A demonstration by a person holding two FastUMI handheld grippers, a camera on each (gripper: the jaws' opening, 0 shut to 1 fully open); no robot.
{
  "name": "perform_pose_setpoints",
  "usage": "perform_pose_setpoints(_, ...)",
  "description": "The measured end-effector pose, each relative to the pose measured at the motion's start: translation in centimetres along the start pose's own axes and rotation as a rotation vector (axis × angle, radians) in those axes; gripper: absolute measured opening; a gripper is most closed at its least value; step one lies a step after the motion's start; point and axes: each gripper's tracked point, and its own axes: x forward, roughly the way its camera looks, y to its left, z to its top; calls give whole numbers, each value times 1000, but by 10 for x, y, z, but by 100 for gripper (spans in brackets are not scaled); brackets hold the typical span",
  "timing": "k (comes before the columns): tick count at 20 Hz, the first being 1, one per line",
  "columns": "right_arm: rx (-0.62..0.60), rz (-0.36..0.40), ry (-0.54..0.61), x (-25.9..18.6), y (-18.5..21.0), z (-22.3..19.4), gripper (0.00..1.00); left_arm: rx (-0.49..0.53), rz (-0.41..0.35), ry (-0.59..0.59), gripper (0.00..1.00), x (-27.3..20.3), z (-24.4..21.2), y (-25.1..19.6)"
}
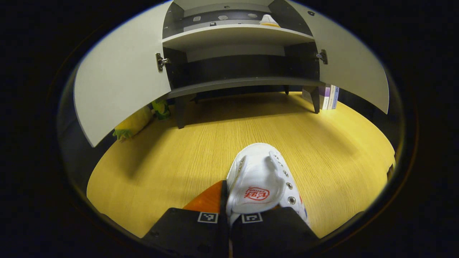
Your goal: Grab one shoe with the right hand and put it into the shoe cabinet, grab the other shoe with the left hand and put it into the shoe cabinet; then close the right door with the right hand and the left door with the left hand.
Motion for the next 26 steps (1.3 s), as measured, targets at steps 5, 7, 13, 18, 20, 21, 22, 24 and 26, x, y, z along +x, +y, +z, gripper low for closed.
perform_pose_setpoints(5, 41, -6, -14, 0, 7, 8, 98, -12, -47, -68, 7, -28, 61, 9)
perform_pose_setpoints(7, 57, -5, -24, 2, 14, 11, 98, -31, -76, -88, 7, -43, 92, 10)
perform_pose_setpoints(13, 104, 7, -54, 1, 26, 25, 98, -48, -53, -130, 7, -81, 205, 33)
perform_pose_setpoints(18, 111, -17, -70, -8, 13, 33, 98, -148, -22, -222, 7, -91, 321, 57)
perform_pose_setpoints(20, 144, -30, -62, -11, 6, 33, 98, -144, 12, -283, 7, -89, 366, 67)
perform_pose_setpoints(21, 160, -39, -63, -12, 1, 33, 98, -147, 30, -301, 7, -84, 385, 71)
perform_pose_setpoints(22, 169, -51, -63, -13, -5, 33, 98, -156, 45, -310, 7, -80, 403, 75)
perform_pose_setpoints(24, 175, -79, -63, -17, -21, 33, 98, -171, 77, -328, 7, -66, 438, 83)
perform_pose_setpoints(26, 172, -108, -65, -20, -34, 32, 98, -146, 127, -352, 7, -50, 472, 94)
